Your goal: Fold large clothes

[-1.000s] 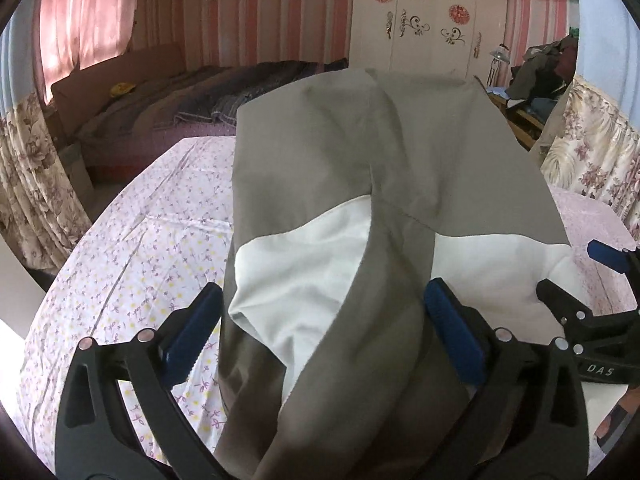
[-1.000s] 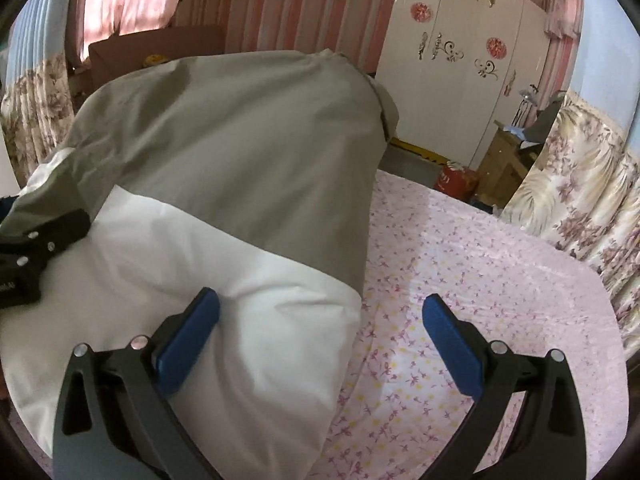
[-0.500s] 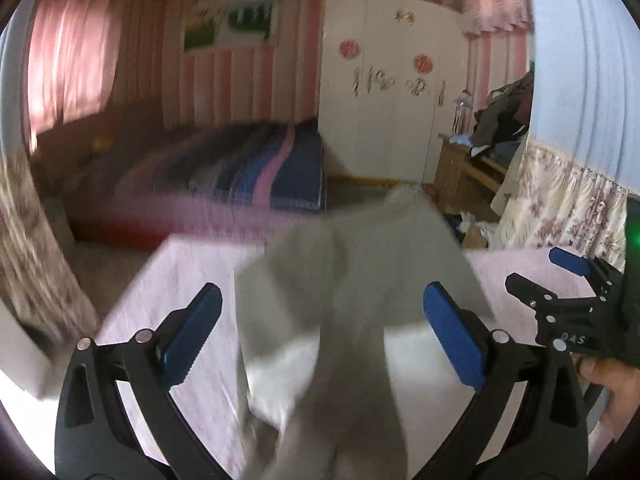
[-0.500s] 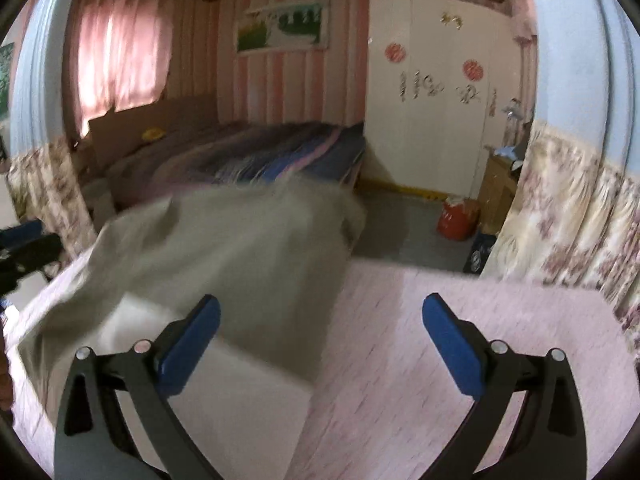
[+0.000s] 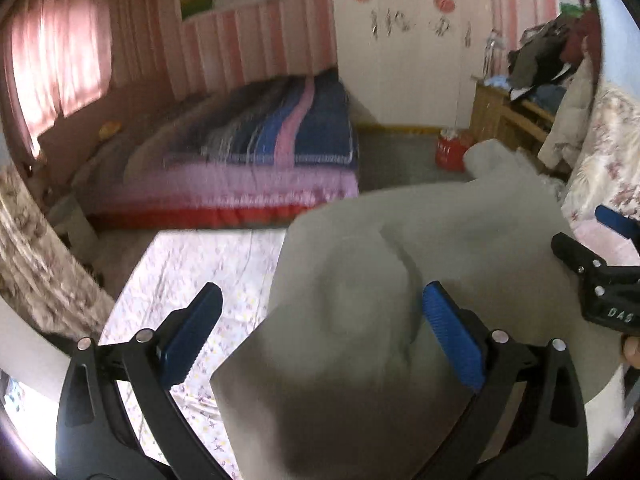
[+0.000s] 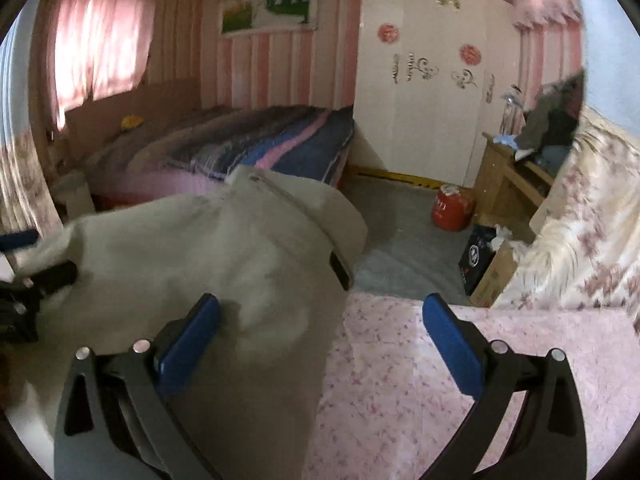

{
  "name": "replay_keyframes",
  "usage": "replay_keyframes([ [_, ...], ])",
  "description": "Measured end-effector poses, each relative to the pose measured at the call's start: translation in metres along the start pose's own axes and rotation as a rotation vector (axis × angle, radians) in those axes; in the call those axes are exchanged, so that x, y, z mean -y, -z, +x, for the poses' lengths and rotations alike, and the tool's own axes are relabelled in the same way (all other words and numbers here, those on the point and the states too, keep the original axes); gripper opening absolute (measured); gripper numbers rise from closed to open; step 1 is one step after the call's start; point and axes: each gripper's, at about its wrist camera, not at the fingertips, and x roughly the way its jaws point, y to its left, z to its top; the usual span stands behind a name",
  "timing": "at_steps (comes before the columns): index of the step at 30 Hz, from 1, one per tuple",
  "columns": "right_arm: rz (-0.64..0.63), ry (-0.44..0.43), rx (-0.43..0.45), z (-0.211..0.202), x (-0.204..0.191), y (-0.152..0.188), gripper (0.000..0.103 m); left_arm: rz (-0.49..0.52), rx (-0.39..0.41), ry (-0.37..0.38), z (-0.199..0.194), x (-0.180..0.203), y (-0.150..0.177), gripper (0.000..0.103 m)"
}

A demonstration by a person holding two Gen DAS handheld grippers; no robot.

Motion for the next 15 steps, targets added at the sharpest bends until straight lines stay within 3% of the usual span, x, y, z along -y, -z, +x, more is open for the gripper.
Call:
replay_keyframes([
  [2,-0.025,-0.004,-0.070,0.019,-0.007,0.004,0.100,0.002,-0.035,0.002,0.013,-0.001,0.003,0.100],
  [4,-0.048,0.020,-0.072,0.021,-0.012,0.000,0.100,0.014,-0.085,0.003,0.027,-0.001,0.007,0.100],
  [7,-0.077,0.048,-0.070,0.023,-0.017,-0.006,0.100,0.026,-0.087,-0.010,0.029,-0.001,0.011,0.100],
  [11,-0.010,0.032,-0.030,-0.016,-0.003,-0.010,0.101,0.011,-0.011,0.068,-0.006,-0.012,0.011,0.099],
  [15,0.126,-0.093,-0.041,-0.074,0.019,0.004,0.101,-0.010,0.070,0.108,-0.062,-0.037,0.028,0.100],
])
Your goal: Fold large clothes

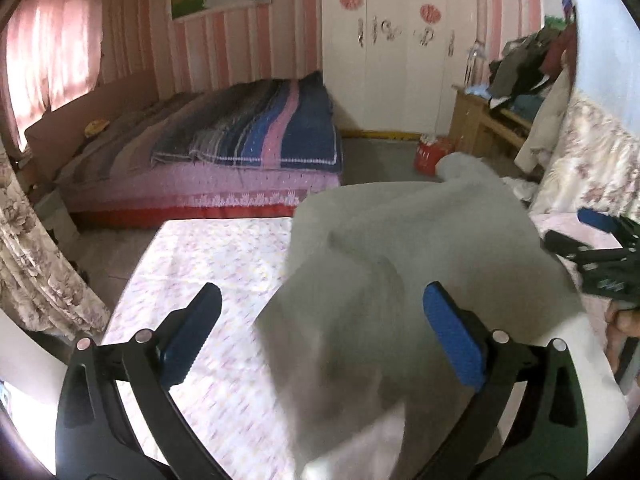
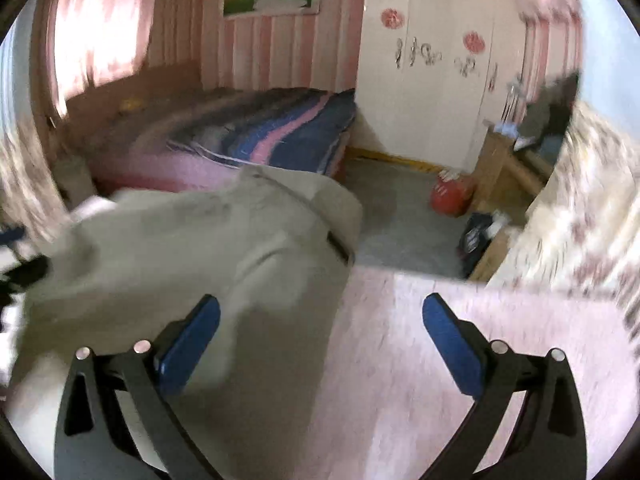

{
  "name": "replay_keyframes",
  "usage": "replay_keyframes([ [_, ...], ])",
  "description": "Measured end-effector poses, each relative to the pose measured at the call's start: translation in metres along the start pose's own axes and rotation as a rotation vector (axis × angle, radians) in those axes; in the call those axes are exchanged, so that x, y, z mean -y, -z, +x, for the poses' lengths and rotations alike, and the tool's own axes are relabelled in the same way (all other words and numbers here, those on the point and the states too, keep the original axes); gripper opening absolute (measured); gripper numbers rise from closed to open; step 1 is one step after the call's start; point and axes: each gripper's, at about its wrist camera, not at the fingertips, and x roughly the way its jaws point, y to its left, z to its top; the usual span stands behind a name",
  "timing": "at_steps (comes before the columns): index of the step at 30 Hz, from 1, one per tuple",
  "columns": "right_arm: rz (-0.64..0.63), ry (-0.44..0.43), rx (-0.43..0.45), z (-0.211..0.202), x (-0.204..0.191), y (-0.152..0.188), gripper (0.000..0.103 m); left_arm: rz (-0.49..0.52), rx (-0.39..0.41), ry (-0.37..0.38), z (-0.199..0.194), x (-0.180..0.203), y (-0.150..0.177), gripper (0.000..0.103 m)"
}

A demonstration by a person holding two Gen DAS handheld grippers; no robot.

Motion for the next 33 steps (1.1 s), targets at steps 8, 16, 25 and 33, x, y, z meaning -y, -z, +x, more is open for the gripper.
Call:
replay_keyframes([
  [8,0.057,-0.089,-0.103,-0.050,-0.024,0.060,0.101,-0.083,-0.030,0.095,-0.034,-0.001,0.055,0.100],
  [16,0.178,-0.062,-0.156,-0.029,-0.027,0.097,0.101,-0.151,-0.068,0.163,-0.021,0.000,0.090,0.100],
  [25,0.254,-0.184,-0.140,-0.014,-0.011,0.110,0.097,-0.098,-0.022,0.077,-0.026,0.010,0.100,0.100],
  [33,0.209,-0.187,-0.063,-0.029,-0.023,0.113,0.044,-0.121,-0.003,0.047,-0.033,0.012,0.101,0.100],
])
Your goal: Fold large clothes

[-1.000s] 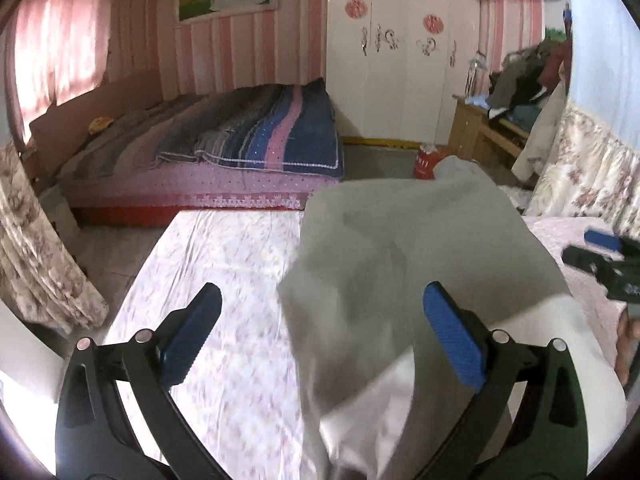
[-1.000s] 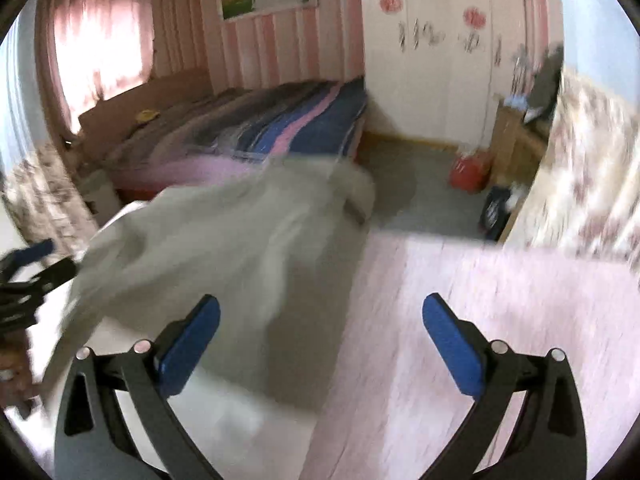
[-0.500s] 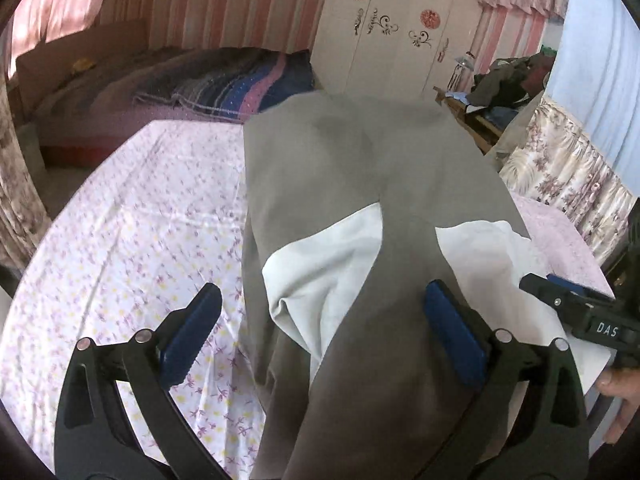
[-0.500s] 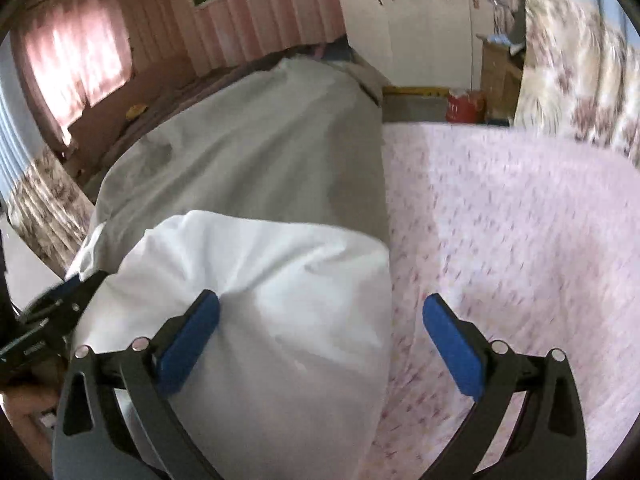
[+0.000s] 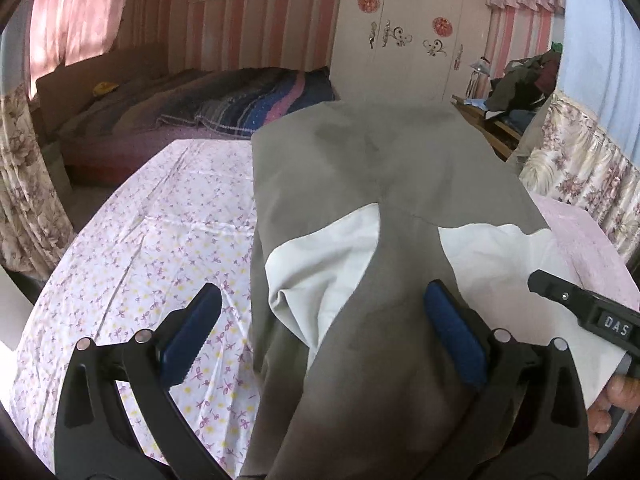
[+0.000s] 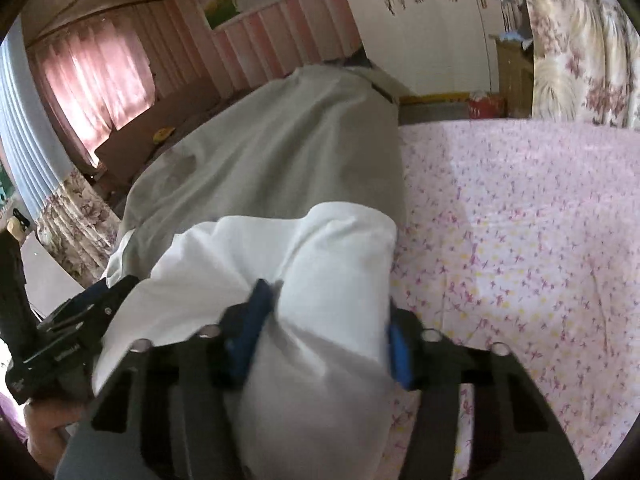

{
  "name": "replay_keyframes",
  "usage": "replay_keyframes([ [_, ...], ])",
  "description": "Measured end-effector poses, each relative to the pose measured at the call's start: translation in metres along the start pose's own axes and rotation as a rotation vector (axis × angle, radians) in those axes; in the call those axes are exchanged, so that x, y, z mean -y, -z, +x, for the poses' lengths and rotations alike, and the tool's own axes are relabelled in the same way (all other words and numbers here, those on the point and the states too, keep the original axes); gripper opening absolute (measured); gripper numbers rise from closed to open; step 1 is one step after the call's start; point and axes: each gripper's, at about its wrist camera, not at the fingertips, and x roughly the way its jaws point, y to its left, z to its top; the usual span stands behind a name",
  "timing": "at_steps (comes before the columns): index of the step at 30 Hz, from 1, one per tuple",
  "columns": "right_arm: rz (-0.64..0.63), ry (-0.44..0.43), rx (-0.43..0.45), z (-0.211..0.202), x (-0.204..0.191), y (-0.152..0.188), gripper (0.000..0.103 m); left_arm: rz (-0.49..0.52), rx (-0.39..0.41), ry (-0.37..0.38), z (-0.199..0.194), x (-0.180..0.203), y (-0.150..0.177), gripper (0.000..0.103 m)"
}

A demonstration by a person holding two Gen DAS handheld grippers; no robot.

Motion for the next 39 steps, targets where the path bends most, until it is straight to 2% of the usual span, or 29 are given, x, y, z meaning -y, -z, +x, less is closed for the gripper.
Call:
replay_keyframes([
  [6,-0.015,-0.012,0.039,0.000,0.001,-0.003,0.035,-0.027,0.019,-0.008,-0.004,0.005,0.005,0.100],
  [10,-0.009,-0.030,0.072,-0.003,0.004,-0.006,0.032,-0.079,0.000,0.055,0.001,-0.005,0.006,0.100],
  [14,-0.018,-0.029,0.094,-0.013,0.013,-0.019,0.028,-0.051,0.017,0.030,0.002,0.010,0.001,0.100],
  [17,-0.037,0.013,0.126,-0.036,0.033,-0.027,0.026,-0.009,0.025,0.047,-0.001,0.042,-0.004,0.100],
  [21,-0.078,0.099,0.133,-0.076,0.090,-0.038,0.026,0.064,-0.007,0.132,0.004,0.108,-0.006,0.100],
  [25,-0.102,0.204,0.130,-0.112,0.162,-0.037,0.026,0.134,0.014,0.153,0.006,0.188,0.003,0.100],
  [29,-0.035,0.255,0.120,-0.133,0.239,-0.025,0.026,0.090,-0.021,0.134,0.026,0.246,0.011,0.100],
  [31,-0.011,0.240,0.107,-0.134,0.253,-0.021,0.026,0.055,-0.038,0.159,0.032,0.263,0.012,0.100],
  [34,-0.015,0.247,0.111,-0.132,0.249,-0.021,0.034,0.033,-0.042,0.138,0.034,0.271,0.014,0.100],
  [35,-0.020,0.264,0.123,-0.135,0.247,-0.021,0.041,0.026,-0.041,0.142,0.033,0.269,0.015,0.100],
  [36,-0.031,0.289,0.146,-0.140,0.242,-0.019,0.057,0.021,-0.045,0.147,0.030,0.265,0.014,0.100],
  [37,-0.060,0.334,0.184,-0.150,0.234,-0.020,0.066,0.020,-0.040,0.142,0.024,0.261,0.013,0.100],
  [38,-0.094,0.365,0.225,-0.162,0.224,-0.021,0.082,0.037,-0.007,0.124,0.010,0.253,0.012,0.100],
  [39,-0.109,0.377,0.251,-0.171,0.214,-0.021,0.091,0.057,0.021,0.097,-0.003,0.244,0.010,0.100],
])
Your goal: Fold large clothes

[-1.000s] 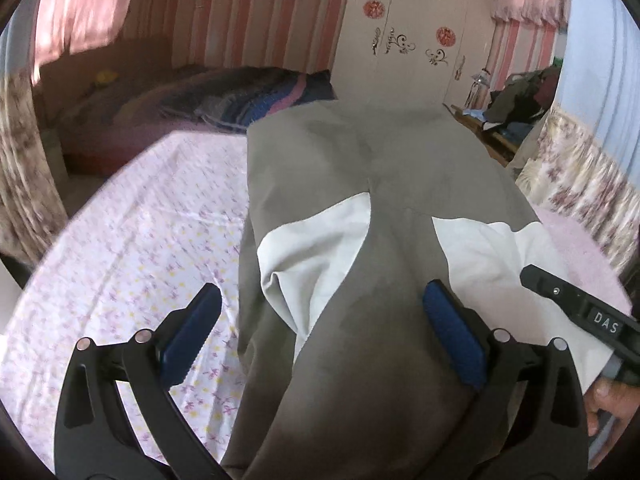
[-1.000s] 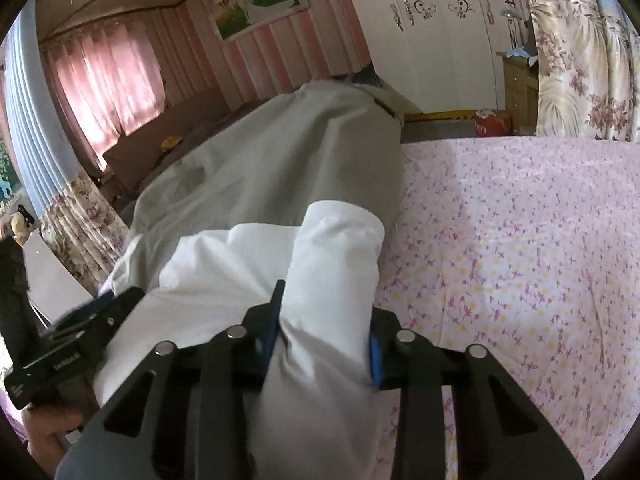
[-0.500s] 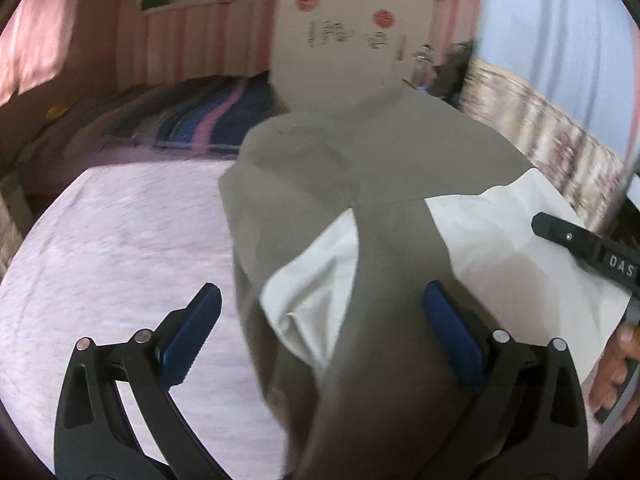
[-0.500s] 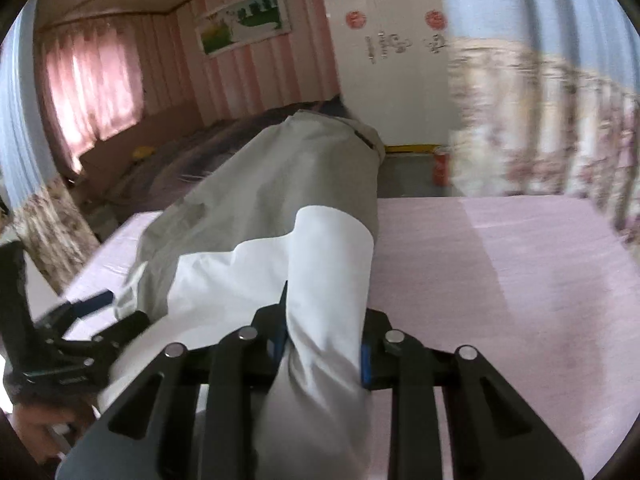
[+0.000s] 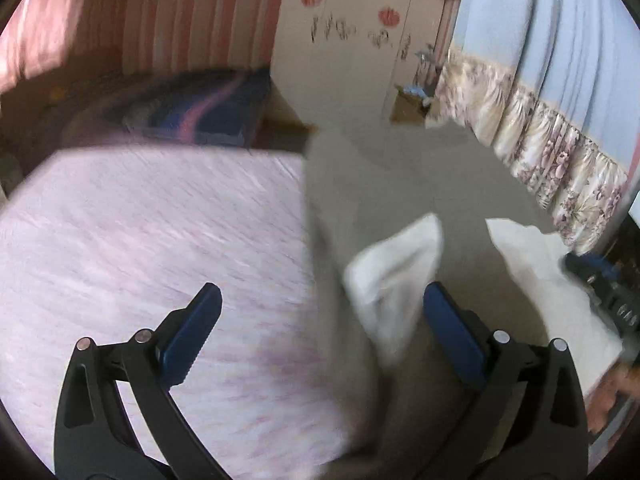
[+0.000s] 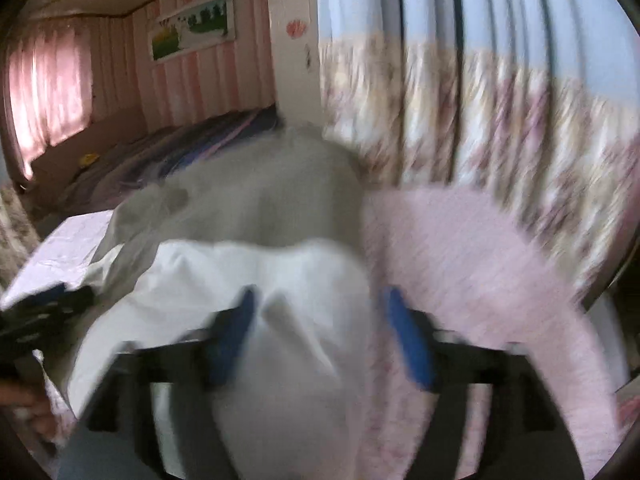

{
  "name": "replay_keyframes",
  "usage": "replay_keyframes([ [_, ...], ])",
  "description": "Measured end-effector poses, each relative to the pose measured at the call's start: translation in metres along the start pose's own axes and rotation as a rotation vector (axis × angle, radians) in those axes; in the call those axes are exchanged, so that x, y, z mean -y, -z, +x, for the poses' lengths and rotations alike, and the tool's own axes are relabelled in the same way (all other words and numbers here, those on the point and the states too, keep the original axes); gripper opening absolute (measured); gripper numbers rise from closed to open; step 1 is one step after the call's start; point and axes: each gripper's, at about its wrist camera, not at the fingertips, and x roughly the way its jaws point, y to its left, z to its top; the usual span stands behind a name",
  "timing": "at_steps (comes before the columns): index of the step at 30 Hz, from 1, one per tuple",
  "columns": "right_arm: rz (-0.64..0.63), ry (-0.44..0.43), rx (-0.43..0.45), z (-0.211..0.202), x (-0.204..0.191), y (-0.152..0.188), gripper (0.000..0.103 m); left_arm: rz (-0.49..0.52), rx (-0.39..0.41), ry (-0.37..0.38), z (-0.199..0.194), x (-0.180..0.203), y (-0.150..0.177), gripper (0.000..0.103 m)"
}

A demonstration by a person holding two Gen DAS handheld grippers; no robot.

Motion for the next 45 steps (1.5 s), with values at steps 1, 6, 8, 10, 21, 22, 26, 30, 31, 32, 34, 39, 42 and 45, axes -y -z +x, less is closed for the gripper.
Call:
replay_keyframes([
  [1,0.001,0.007,0.028,-0.012,-0.006,-0.005,0.093,0.023,0.024,-0.027,-0.013,-0.006,-0.002,0.100],
  [6,0.105,-0.026,0.084,-0.062,-0.062,-0.018,0.101,0.119,0.127,-0.158,-0.081,-0.052,-0.011,0.100],
  [8,0.110,0.020,0.085,-0.080,-0.087,-0.012,0.101,0.119,0.187,-0.193,-0.108,-0.071,-0.010,0.100],
  [10,0.046,0.009,0.147,-0.103,-0.113,-0.004,0.101,0.113,0.184,-0.173,-0.124,-0.086,-0.010,0.100],
  [21,0.073,-0.086,0.270,-0.151,-0.130,0.014,0.101,0.111,0.320,-0.188,-0.147,-0.096,0.008,0.100],
  [22,0.088,-0.074,0.282,-0.154,-0.127,0.014,0.101,0.105,0.300,-0.175,-0.144,-0.096,0.007,0.100],
  [26,0.133,-0.057,0.257,-0.149,-0.115,0.011,0.101,0.107,0.308,-0.173,-0.148,-0.095,0.007,0.100],
  [30,0.122,-0.033,0.206,-0.135,-0.112,0.011,0.101,0.096,0.335,-0.167,-0.155,-0.094,0.009,0.100],
  [31,0.120,-0.029,0.201,-0.133,-0.112,0.011,0.101,0.094,0.337,-0.159,-0.156,-0.094,0.008,0.100],
  [32,0.121,-0.027,0.199,-0.132,-0.112,0.010,0.101,0.097,0.336,-0.150,-0.156,-0.094,0.009,0.100],
  [34,0.121,-0.031,0.202,-0.137,-0.113,0.009,0.101,0.101,0.333,-0.147,-0.156,-0.095,0.009,0.100],
  [39,0.091,-0.006,0.232,-0.144,-0.120,0.010,0.101,0.082,0.328,-0.147,-0.157,-0.100,0.008,0.100],
  [42,0.078,-0.007,0.222,-0.142,-0.123,0.010,0.101,0.076,0.333,-0.153,-0.158,-0.102,0.007,0.100],
  [45,0.060,-0.008,0.205,-0.138,-0.126,0.011,0.101,0.075,0.335,-0.140,-0.159,-0.102,0.007,0.100],
])
